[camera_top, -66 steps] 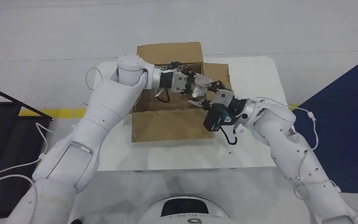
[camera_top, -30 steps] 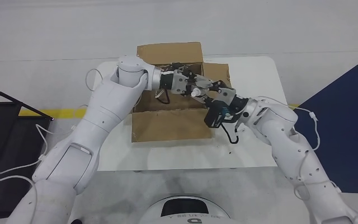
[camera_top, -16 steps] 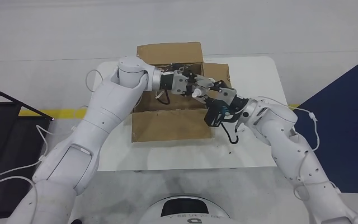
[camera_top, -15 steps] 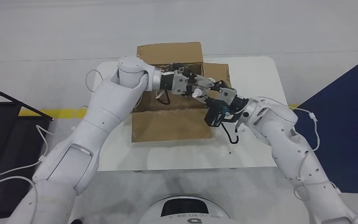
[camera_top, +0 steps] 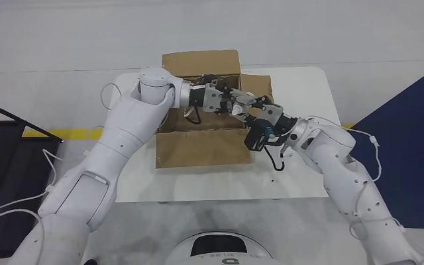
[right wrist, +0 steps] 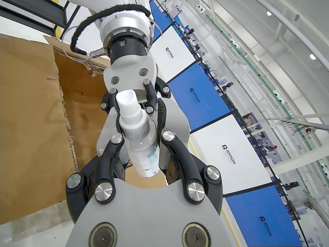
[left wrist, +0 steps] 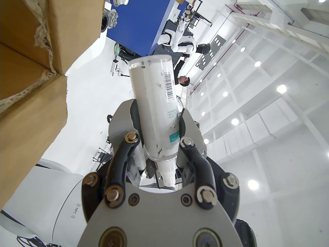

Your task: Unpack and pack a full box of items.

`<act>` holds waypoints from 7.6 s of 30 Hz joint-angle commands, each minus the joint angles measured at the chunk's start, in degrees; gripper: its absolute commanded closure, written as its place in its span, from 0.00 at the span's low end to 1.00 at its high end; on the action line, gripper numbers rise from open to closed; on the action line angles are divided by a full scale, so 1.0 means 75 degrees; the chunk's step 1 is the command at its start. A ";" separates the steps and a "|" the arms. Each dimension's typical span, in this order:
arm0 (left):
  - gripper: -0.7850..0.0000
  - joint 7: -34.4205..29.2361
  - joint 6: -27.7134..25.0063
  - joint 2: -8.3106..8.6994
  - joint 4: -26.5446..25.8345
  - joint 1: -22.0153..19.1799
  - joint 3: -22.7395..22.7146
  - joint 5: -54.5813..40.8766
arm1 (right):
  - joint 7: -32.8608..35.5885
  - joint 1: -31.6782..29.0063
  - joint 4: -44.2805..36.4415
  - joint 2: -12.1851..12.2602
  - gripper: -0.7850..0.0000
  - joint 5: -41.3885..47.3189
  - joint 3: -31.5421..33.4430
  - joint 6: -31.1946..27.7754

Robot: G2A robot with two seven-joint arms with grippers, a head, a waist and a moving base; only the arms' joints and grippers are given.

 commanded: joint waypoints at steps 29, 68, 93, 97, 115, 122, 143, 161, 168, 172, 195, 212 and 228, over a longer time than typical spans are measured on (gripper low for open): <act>0.00 -0.0142 -0.0553 0.0225 -0.0002 0.0342 -0.0589 -0.0097 | -0.0609 -0.0628 -0.0022 0.0063 1.00 0.0429 0.0879 0.0280; 0.00 -0.0321 -0.1589 0.0946 -0.1585 0.2092 -0.2601 -0.0297 | -0.1096 -0.0291 0.4733 -0.0114 1.00 0.3867 0.1585 -0.0272; 0.00 -0.0321 -0.1589 0.0946 -0.1585 0.2092 -0.2601 -0.0297 | -0.0744 -0.0487 0.4814 -0.0223 1.00 0.4076 0.1304 -0.0169; 0.00 -0.0321 -0.1589 0.0946 -0.1585 0.2092 -0.2601 -0.0297 | -0.0815 -0.0489 0.4925 -0.0244 0.93 0.4135 0.1254 -0.0193; 0.00 -0.0321 -0.1589 0.0946 -0.1585 0.2092 -0.2601 -0.0297 | -0.1273 -0.0498 0.4934 -0.0258 0.58 0.3971 0.1279 -0.0315; 0.00 -0.0321 -0.1589 0.0946 -0.1585 0.2092 -0.2601 -0.0297 | -0.1368 -0.0979 0.3854 -0.0130 0.53 0.3863 0.1972 -0.0289; 0.00 -0.0049 -0.2645 0.1328 -0.2288 0.3404 -0.4386 -0.0443 | 0.0640 -0.0687 0.0848 -0.0018 0.00 0.3653 0.1976 -0.1343; 0.00 -0.0184 -0.2770 0.1807 -0.2979 0.5117 -0.6766 -0.0328 | 0.4380 0.2707 0.1735 -0.0771 0.00 0.4249 -0.1833 -0.0562; 0.00 -0.0184 -0.2770 0.1807 -0.2979 0.5117 -0.6766 -0.0328 | 0.6371 0.3646 0.2522 -0.1209 0.00 0.4636 -0.2974 0.0454; 0.00 -0.0184 -0.2770 0.1807 -0.2979 0.5117 -0.6766 -0.0328 | 0.7338 0.4566 0.3481 -0.1673 0.00 0.5113 -0.3859 0.1102; 0.00 -0.0184 -0.2770 0.1807 -0.2979 0.5117 -0.6766 -0.0328 | 0.8532 0.6257 0.5932 -0.2855 0.00 0.7796 -0.5632 -0.2512; 0.00 -0.0184 -0.2770 0.1807 -0.2979 0.5117 -0.6766 -0.0328 | 0.8009 0.5793 0.5262 -0.2524 0.00 0.7443 -0.5118 -0.2566; 0.00 -0.0184 -0.2770 0.1807 -0.2979 0.5117 -0.6766 -0.0328 | 0.9422 0.6043 0.5375 -0.2774 0.00 0.8263 -0.5987 -0.2268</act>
